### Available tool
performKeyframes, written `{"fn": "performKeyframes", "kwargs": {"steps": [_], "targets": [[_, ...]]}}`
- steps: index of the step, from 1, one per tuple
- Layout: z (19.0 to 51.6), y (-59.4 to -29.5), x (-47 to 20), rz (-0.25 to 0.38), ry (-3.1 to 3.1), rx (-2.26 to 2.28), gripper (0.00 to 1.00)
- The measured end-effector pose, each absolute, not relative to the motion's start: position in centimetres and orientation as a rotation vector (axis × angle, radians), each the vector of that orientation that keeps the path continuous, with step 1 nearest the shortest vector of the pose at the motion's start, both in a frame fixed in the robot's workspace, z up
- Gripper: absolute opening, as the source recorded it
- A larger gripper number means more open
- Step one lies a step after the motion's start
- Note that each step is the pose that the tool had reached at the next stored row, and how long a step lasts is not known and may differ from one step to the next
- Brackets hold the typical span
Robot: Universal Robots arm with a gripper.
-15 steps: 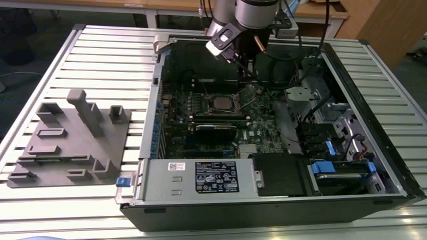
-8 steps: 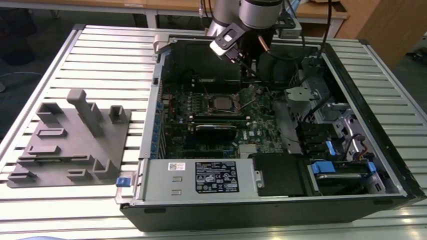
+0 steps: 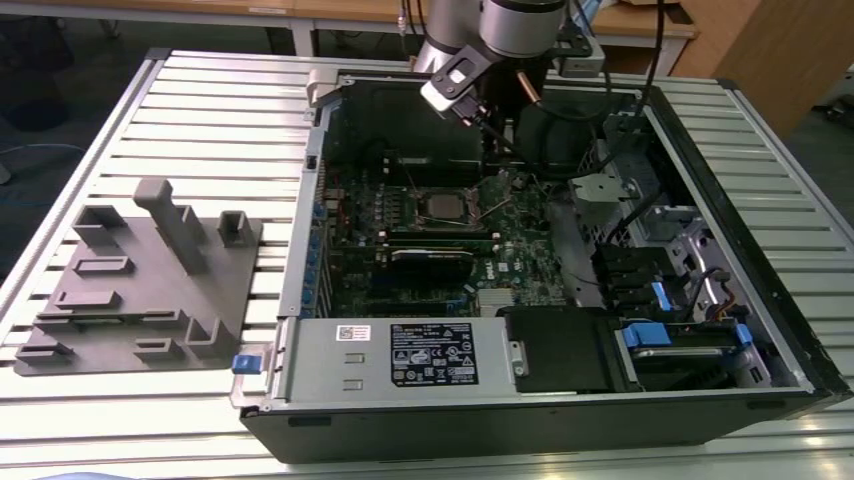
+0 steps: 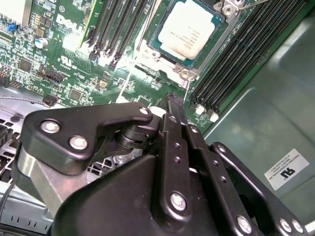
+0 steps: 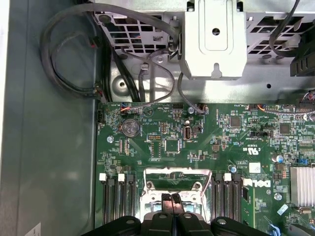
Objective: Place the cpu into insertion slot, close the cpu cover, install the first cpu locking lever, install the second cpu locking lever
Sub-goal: 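Close the cpu cover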
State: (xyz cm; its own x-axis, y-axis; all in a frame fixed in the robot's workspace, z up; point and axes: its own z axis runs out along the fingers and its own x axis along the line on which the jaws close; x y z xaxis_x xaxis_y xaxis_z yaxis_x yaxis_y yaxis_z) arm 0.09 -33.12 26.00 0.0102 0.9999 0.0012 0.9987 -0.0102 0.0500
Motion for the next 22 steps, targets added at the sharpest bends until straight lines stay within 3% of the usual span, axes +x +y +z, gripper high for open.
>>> {"fn": "performKeyframes", "kwargs": {"steps": [22], "targets": [[26.0, -33.0, 1.4, 0.056, 2.185, 2.208, 0.11]]}}
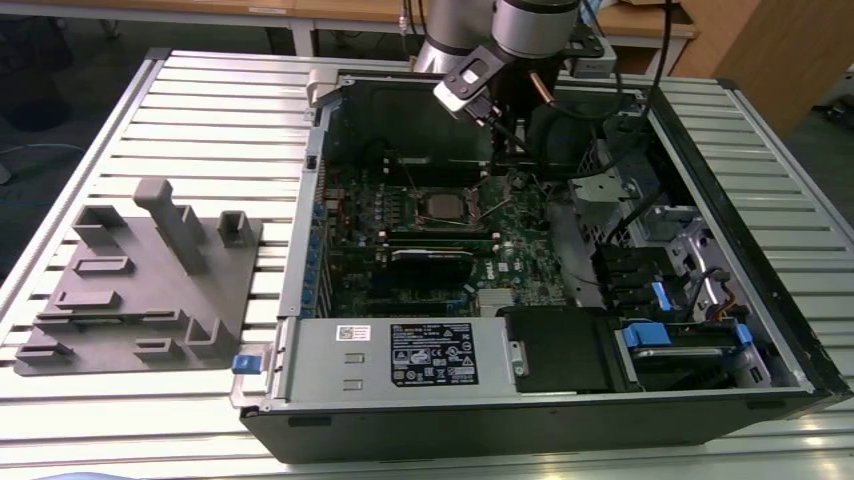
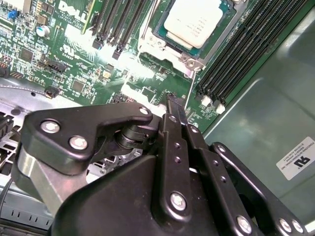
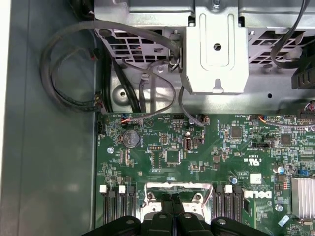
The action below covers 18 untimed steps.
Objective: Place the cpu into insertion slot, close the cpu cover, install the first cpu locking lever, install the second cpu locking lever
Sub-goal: 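Close the cpu cover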
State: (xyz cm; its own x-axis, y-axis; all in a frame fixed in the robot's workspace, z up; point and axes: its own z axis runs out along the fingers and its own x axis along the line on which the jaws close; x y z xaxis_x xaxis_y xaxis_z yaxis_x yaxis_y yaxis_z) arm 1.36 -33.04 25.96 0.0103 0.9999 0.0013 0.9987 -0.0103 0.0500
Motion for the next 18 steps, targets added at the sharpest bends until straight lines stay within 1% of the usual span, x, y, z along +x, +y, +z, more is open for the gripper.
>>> {"fn": "performKeyframes", "kwargs": {"steps": [18], "targets": [[25.9, -32.8, 3.2, 0.056, 2.185, 2.208, 0.11]]}}
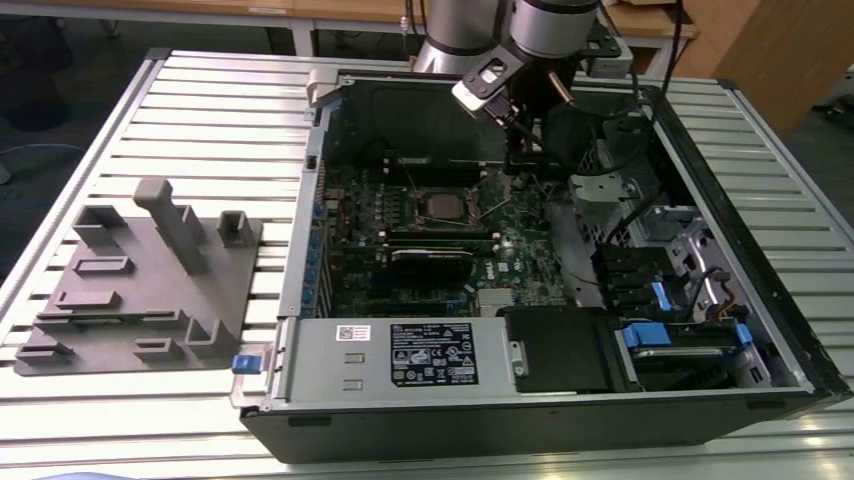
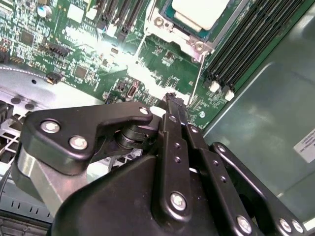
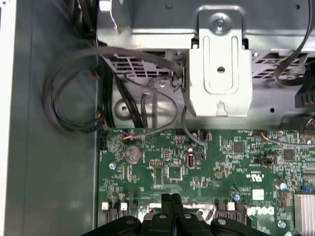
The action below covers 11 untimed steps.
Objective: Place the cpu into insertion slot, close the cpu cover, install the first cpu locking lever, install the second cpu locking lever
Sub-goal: 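Close the cpu cover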
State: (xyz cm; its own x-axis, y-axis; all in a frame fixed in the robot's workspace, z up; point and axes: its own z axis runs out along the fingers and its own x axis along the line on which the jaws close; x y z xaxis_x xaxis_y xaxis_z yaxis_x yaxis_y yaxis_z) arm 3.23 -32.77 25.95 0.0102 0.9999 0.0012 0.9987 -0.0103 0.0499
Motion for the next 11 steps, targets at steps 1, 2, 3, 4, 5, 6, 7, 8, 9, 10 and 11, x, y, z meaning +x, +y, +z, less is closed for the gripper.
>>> {"fn": "performKeyframes", "kwargs": {"steps": [1, 2, 3, 4, 5, 6, 7, 8, 9, 10, 11], "targets": [[25.95, -32.75, 3.38, 0.056, 2.185, 2.208, 0.11], [25.95, -32.72, 3.52, 0.056, 2.185, 2.208, 0.11], [25.94, -32.69, 3.67, 0.056, 2.185, 2.208, 0.11], [25.94, -32.67, 3.8, 0.056, 2.185, 2.208, 0.11], [25.94, -32.64, 3.94, 0.056, 2.185, 2.208, 0.11], [25.94, -32.63, 4.05, 0.056, 2.185, 2.208, 0.11], [25.94, -32.62, 4.12, 0.056, 2.185, 2.208, 0.11], [25.94, -32.61, 4.18, 0.056, 2.185, 2.208, 0.11], [25.94, -32.61, 4.23, 0.056, 2.185, 2.208, 0.11], [25.94, -32.6, 4.26, 0.056, 2.185, 2.208, 0.11], [25.94, -32.6, 4.3, 0.056, 2.185, 2.208, 0.11]]}}
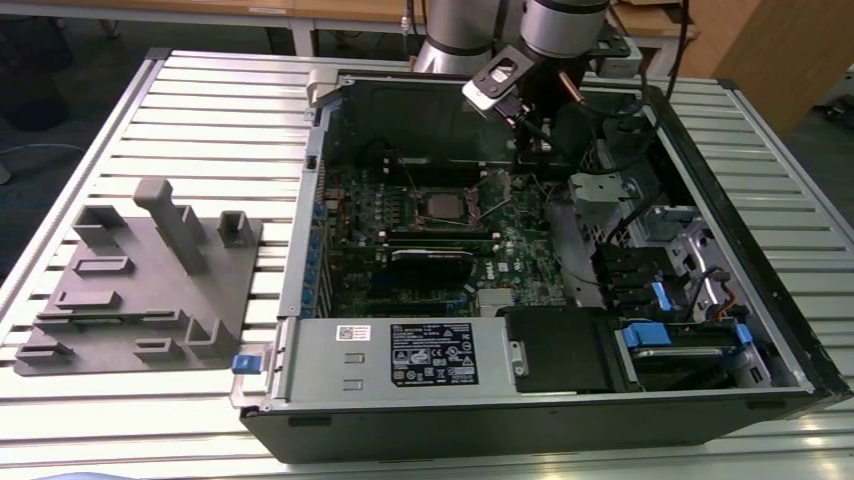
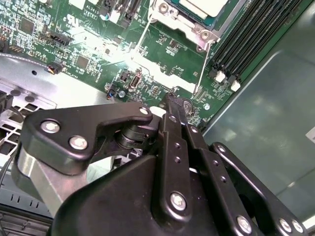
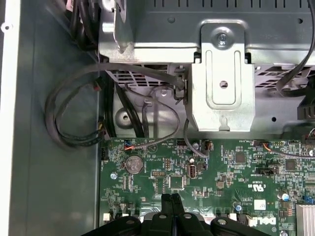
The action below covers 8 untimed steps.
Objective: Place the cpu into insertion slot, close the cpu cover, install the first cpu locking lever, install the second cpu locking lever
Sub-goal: 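Close the cpu cover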
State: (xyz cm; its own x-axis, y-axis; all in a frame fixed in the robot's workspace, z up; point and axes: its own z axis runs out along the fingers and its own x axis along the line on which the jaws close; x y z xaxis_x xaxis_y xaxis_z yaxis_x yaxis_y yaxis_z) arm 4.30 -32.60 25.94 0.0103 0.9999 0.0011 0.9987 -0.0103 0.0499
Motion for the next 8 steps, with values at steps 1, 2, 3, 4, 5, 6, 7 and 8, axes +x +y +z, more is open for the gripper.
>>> {"fn": "performKeyframes", "kwargs": {"steps": [1, 2, 3, 4, 5, 6, 7, 8], "targets": [[25.91, -32.61, 4.37, 0.056, 2.185, 2.208, 0.11], [25.83, -32.6, 4.44, 0.056, 2.184, 2.209, 0.11], [25.75, -32.61, 4.51, 0.056, 2.183, 2.21, 0.11], [25.65, -32.61, 4.59, 0.056, 2.182, 2.211, 0.11], [25.56, -32.61, 4.67, 0.056, 2.18, 2.213, 0.11], [25.46, -32.61, 4.74, 0.056, 2.179, 2.214, 0.11], [25.36, -32.61, 4.82, 0.056, 2.177, 2.216, 0.11], [25.29, -32.61, 4.89, 0.056, 2.175, 2.218, 0.11]]}}
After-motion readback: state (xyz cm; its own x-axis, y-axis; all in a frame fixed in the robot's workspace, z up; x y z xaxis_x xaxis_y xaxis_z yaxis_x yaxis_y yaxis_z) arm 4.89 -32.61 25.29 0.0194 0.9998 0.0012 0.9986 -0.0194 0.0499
